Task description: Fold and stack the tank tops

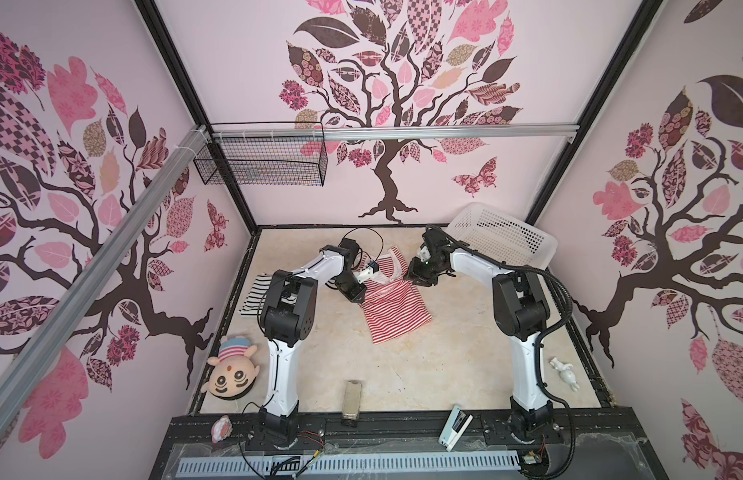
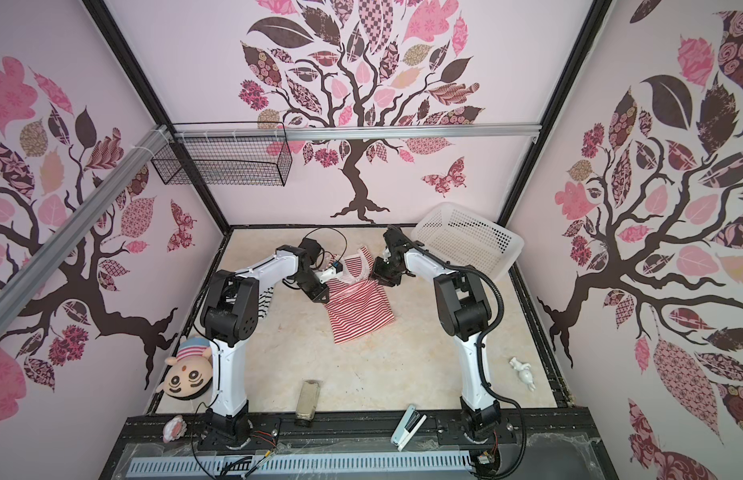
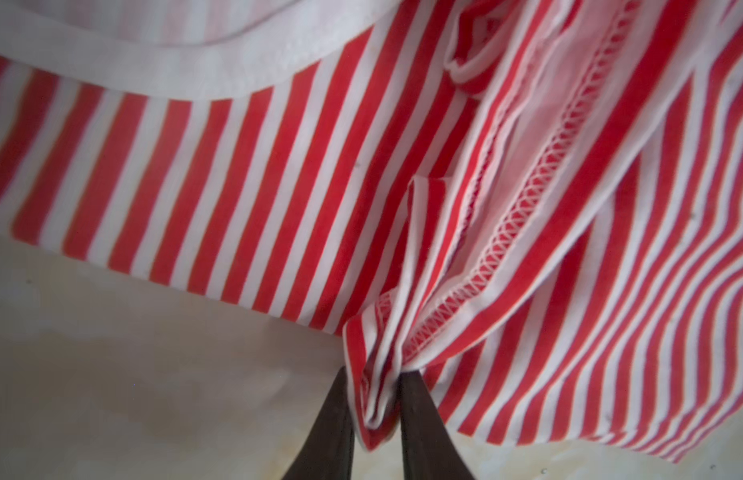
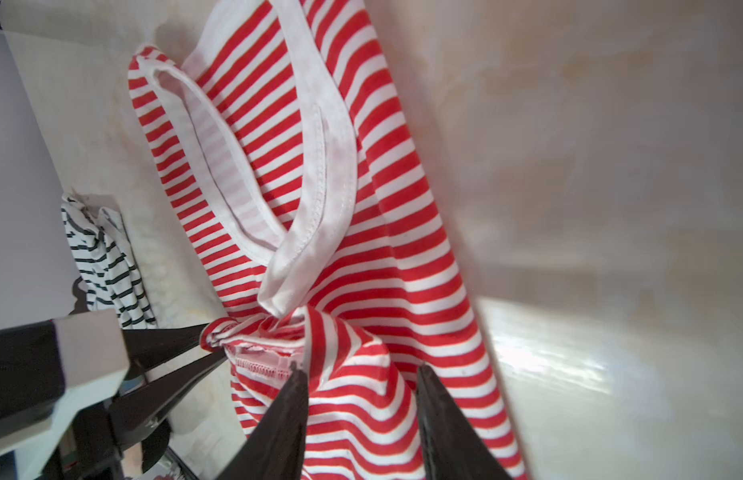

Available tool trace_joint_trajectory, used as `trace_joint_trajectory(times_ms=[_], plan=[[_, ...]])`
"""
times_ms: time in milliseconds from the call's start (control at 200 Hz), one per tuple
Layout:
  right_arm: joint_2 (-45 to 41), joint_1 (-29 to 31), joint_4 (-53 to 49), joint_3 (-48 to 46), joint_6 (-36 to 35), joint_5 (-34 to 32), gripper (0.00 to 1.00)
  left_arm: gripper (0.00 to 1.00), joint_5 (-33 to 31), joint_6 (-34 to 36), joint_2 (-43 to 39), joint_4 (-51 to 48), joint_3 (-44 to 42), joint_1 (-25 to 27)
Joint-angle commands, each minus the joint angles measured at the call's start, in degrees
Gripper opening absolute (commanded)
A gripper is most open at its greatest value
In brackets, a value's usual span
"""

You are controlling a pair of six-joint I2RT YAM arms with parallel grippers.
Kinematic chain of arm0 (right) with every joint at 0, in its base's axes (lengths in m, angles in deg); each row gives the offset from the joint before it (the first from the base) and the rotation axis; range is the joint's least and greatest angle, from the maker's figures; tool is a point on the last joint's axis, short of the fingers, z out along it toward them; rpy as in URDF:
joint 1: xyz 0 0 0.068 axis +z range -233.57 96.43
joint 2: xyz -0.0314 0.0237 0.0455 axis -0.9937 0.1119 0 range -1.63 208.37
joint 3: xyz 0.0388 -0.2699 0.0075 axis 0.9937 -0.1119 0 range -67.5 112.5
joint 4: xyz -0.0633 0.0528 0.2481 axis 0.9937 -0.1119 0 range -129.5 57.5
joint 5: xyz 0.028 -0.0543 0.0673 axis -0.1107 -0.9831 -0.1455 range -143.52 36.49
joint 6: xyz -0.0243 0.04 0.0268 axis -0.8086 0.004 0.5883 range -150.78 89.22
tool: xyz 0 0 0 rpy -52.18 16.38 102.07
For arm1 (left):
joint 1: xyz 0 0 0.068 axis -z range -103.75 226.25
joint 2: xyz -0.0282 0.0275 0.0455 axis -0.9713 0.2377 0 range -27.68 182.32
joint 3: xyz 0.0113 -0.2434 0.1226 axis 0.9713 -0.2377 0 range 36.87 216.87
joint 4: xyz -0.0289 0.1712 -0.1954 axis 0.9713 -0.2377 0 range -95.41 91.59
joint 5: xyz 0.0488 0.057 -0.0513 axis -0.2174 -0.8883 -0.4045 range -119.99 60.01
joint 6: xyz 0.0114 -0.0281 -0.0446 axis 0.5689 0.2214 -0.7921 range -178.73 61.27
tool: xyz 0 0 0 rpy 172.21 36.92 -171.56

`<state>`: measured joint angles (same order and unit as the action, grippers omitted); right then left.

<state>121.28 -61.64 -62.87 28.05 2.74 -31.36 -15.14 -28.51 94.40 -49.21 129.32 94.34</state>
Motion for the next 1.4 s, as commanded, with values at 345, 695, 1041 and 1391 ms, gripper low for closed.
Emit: trace_joint_trajectory(times_ms=[345, 695, 1041, 1391], plan=[[-20.0, 3.4, 4.0, -18.7, -2.8, -9.4, 0.46, 0.31, 2.5, -5.2, -6.0, 5.0, 0.3, 0.9], [-3.1, 2.3, -0.2, -1.1, -6.0, -5.4, 0.56, 0.45, 1.5, -5.9, -10.3, 6.6, -8.0, -0.8], [2.7, 1.8, -2.0, 4.3, -6.7, -2.0, 0.57, 0.52, 5.3, -6.0, -7.9, 7.0, -9.0, -1.3], [5.1, 2.6, -0.8, 6.0, -8.0, 1.4, 0.53, 0.54, 5.7, -5.1, -5.4, 6.9, -9.1, -1.9]])
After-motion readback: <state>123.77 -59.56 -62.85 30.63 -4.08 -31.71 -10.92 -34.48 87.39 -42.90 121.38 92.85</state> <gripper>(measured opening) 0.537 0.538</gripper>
